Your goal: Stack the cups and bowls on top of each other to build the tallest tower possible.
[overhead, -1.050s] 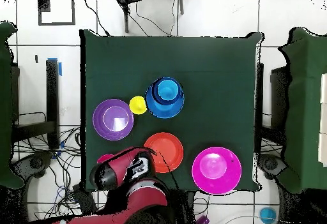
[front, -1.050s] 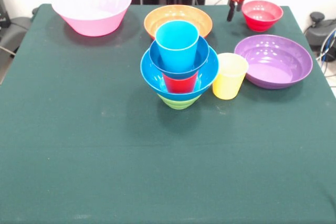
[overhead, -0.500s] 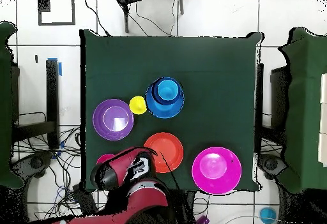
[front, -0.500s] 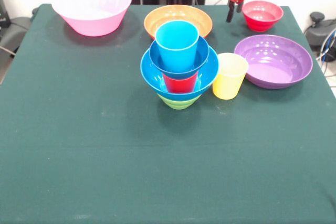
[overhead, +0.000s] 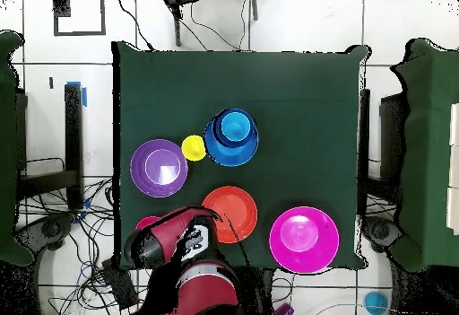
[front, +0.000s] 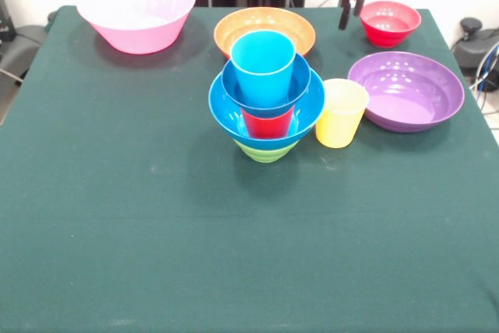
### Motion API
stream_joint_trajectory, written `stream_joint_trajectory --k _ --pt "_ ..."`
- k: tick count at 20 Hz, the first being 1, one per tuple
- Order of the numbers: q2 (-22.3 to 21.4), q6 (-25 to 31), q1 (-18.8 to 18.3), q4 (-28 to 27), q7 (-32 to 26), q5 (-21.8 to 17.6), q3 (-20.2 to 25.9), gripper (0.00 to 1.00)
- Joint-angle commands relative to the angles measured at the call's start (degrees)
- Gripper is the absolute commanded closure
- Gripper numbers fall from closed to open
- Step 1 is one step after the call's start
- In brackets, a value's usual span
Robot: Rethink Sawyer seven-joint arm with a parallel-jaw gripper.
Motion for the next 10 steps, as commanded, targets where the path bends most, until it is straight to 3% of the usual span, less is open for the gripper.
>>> stream_joint_trajectory --k 1,10 --pt "-2.2 2.0 -0.1 1.6 7.3 0.3 2.8 0.00" --pt "-0.1 0.1 0.4 0.1 8.4 0.6 3.1 0.00"
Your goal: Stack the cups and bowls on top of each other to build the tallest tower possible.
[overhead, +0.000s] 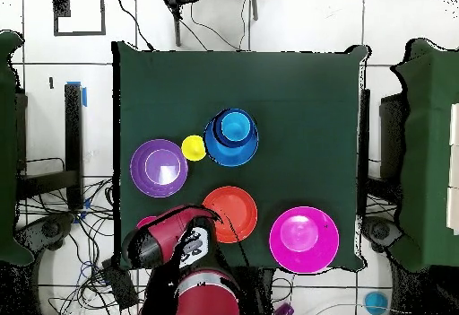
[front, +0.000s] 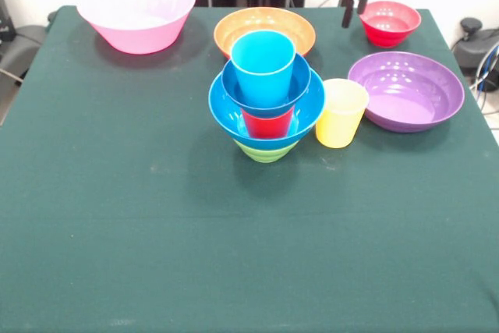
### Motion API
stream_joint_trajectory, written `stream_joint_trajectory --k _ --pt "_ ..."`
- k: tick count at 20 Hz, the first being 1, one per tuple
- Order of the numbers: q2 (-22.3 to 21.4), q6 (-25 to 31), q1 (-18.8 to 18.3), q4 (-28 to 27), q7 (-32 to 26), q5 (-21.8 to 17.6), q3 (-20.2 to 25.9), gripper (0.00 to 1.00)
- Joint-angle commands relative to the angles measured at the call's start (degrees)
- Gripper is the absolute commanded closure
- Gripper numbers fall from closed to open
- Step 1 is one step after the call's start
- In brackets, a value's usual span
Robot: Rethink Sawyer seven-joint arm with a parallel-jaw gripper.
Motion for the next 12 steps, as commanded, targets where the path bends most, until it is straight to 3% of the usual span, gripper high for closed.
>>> stream_joint_trajectory --k 1,12 --pt "2.3 -0.4 0.4 -0.1 8.5 0.5 3.1 0.00" --pt "6.6 -3.6 0.3 -1.6 9.6 1.3 4.5 0.00"
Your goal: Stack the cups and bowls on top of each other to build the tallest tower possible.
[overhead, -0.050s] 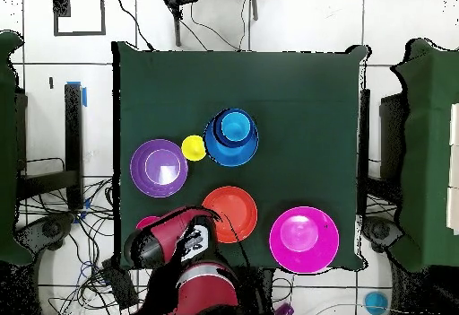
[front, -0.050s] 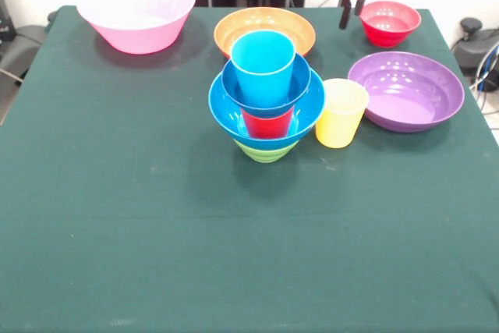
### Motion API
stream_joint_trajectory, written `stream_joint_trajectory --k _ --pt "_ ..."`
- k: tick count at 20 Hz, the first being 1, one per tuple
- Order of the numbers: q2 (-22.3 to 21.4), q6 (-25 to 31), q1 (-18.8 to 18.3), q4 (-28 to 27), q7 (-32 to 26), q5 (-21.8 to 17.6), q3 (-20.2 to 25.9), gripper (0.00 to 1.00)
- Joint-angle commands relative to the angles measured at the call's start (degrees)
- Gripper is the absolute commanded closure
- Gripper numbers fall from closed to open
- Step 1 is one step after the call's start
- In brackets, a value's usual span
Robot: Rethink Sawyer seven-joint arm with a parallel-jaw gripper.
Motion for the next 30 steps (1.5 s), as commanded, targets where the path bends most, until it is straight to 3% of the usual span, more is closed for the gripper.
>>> stream_joint_trajectory --k 1,14,30 --pt "3.8 -3.8 0.4 -1.6 9.6 1.3 4.5 0.00" --pt "2.3 -6.8 0.0 0.0 9.8 0.8 6.1 0.00" --pt "-0.7 -3.3 1.1 0.8 9.8 2.0 5.8 0.00"
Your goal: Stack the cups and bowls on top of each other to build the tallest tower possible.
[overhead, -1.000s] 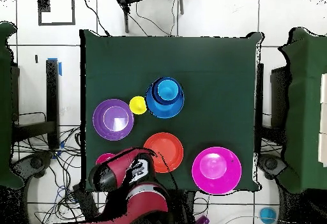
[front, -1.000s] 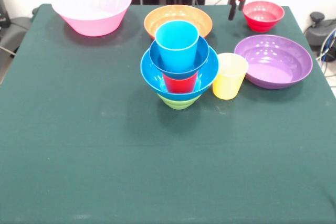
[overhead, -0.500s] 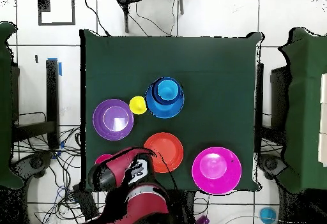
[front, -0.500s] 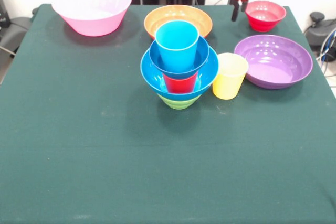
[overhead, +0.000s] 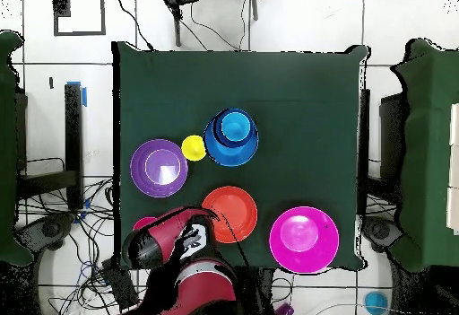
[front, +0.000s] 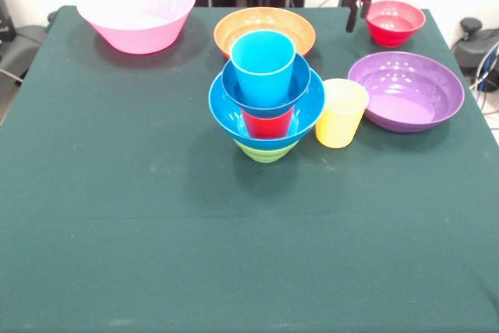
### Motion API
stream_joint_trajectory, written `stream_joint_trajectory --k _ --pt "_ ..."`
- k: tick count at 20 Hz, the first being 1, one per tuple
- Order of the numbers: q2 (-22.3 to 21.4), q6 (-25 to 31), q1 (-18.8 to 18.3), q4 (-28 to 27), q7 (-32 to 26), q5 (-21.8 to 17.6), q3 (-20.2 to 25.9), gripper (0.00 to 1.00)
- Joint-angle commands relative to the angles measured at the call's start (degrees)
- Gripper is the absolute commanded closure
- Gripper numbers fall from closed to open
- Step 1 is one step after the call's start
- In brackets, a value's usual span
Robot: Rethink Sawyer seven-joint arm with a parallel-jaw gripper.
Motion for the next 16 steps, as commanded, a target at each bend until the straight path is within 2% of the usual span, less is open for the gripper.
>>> stream_joint_trajectory --k 1,12,16 --pt "-0.7 -1.2 1.1 0.8 9.8 2.0 4.9 0.00" --pt "-4.9 3.1 1.1 2.6 9.4 3.9 5.6 0.00" --pt "-6.1 3.1 0.8 3.9 8.9 4.3 6.1 0.00"
